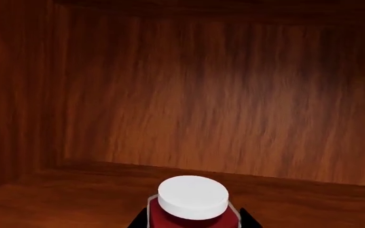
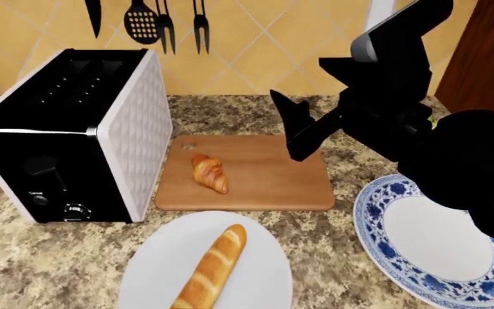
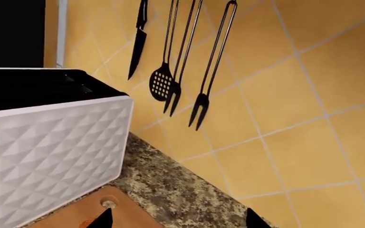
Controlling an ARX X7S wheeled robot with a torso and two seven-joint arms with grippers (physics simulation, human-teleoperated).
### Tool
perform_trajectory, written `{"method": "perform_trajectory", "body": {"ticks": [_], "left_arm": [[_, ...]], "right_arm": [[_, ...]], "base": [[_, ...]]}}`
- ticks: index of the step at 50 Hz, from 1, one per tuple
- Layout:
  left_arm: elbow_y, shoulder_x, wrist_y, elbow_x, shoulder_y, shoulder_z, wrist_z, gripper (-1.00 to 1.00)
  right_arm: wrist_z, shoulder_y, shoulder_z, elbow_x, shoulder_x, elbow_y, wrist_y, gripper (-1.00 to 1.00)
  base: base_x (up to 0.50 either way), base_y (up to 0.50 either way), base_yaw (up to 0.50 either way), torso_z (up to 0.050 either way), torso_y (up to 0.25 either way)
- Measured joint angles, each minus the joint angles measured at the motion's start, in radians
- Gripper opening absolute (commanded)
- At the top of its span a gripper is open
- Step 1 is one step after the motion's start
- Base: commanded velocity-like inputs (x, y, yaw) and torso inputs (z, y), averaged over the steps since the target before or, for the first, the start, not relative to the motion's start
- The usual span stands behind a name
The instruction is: From the different types of pastries on the counter, select a croissant and place it on the cutting board. Then retrieve a jar of jam from the cabinet and place it alongside the croissant on the cutting board.
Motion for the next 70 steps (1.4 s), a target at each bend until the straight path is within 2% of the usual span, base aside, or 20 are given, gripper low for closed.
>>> {"method": "perform_trajectory", "body": {"ticks": [15,25,33,51,70], "left_arm": [[0.010,0.016,0.036,-0.052,0.001,-0.028,0.048,-1.00],[0.078,0.019,-0.007,-0.141,0.003,-0.040,0.126,-1.00],[0.154,0.012,-0.072,-0.268,0.003,-0.059,0.148,-1.00],[0.270,-0.036,-0.212,-0.668,0.001,-0.078,0.045,-1.00],[0.277,-0.067,-0.343,-1.069,0.001,-0.067,-0.107,-1.00]], "right_arm": [[0.005,0.014,-0.002,0.005,0.014,-0.006,0.015,1.00],[0.007,0.042,-0.014,0.004,0.031,-0.002,0.048,1.00],[0.020,0.081,-0.030,0.005,0.046,0.005,0.100,1.00],[0.038,0.122,-0.060,-0.007,0.056,0.023,0.155,1.00],[0.053,0.134,-0.099,-0.034,0.067,0.026,0.187,1.00]], "base": [[0.00,0.00,0.00,-0.004,0.241],[0.00,0.00,0.00,0.000,0.000],[0.00,0.00,0.00,0.000,0.000],[0.00,0.00,0.00,0.000,0.000],[0.00,0.00,0.00,0.000,0.001]]}}
